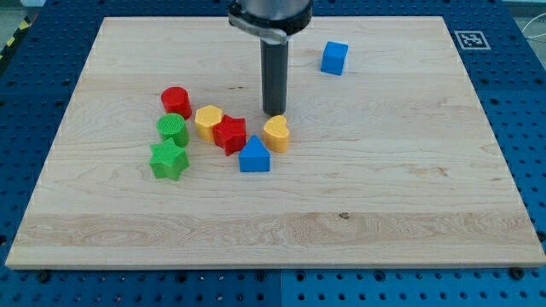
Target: Push the yellow heart closer to the blue triangle
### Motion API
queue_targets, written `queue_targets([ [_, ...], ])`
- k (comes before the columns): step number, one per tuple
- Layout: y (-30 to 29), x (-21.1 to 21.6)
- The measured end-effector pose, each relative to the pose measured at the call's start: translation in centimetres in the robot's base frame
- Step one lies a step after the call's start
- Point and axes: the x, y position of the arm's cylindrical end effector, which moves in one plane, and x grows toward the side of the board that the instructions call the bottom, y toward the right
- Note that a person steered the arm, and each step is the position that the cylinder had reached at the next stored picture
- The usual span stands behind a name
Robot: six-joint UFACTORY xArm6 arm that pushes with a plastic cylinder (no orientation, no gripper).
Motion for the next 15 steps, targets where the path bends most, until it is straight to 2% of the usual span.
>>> queue_targets([
  [1, 1.4, -4.0],
  [2, 3.3, -3.3],
  [3, 3.6, 0.4],
  [6, 3.4, 4.2],
  [7, 3.5, 7.4],
  [8, 3.5, 8.8],
  [15, 2.9, 8.4],
])
